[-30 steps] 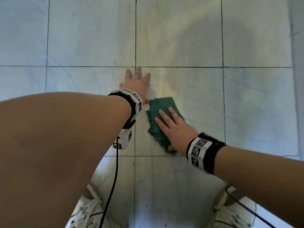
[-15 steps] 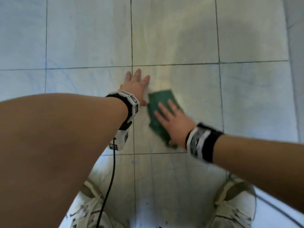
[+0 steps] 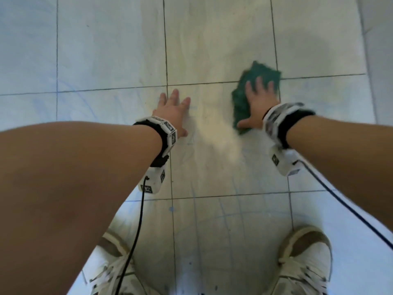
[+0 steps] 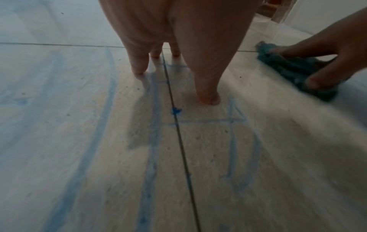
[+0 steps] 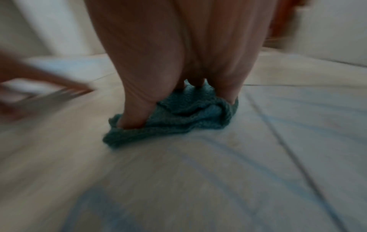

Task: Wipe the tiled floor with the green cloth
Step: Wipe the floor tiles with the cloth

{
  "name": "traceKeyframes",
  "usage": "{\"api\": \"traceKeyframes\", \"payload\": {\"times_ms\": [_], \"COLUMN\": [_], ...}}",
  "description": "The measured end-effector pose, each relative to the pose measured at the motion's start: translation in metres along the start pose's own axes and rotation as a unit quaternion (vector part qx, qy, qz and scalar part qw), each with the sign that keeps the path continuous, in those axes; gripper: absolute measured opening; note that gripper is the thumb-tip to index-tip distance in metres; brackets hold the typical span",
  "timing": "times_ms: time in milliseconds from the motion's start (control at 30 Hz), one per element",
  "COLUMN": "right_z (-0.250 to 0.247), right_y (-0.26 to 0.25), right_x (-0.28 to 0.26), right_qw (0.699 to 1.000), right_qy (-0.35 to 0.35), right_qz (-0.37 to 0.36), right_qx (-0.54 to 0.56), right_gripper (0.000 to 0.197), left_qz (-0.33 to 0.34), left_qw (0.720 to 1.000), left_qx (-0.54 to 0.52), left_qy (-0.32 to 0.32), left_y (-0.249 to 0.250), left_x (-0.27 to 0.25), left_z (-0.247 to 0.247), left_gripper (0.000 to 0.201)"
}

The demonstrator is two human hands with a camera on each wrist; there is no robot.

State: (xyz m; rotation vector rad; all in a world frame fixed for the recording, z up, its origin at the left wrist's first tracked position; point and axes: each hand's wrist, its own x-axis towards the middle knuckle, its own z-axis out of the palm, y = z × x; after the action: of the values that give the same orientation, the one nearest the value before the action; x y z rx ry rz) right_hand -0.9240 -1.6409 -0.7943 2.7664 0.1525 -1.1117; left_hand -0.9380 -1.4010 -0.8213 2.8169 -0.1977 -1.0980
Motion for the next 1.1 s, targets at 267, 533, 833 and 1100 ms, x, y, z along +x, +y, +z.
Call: {"api": "traceKeyframes", "payload": {"times_ms": [267,533,833,1100], "right_z": [0.093,0.048,0.093,0.107], "right_y": [-0.095,0.060,-0.056,0.053], "right_x": [-0.085,-0.033,-0.092,-0.091], "right_qw": [0.968,0.991,0.986,0.994], "right_qy": [-0.078,-0.028,-0.081,-0.054], "right_qz": [-0.236,0.099,-0.148,0.045], "right_qx": [-0.043,0.087,-0.021,0.083], "right_gripper": [0.124,0.127,0.129,0.131], "left_qz": [-0.008,0.050,0.064,0.059], "left_qw": [1.000,0.998,0.998,0.998], "left_qx": [0.005,0.028,0.022,0.006], "left_qy": [0.004,0.013,0.006,-0.008], "left_y": [0.007,0.047,0.058,0.060], "left_x": [-0.006,-0.012,-0.005,-0.010], "left_z": [0.000,0.010,0.023,0.019], "left_gripper": [0.099,0.106,0.104,0.104]}}
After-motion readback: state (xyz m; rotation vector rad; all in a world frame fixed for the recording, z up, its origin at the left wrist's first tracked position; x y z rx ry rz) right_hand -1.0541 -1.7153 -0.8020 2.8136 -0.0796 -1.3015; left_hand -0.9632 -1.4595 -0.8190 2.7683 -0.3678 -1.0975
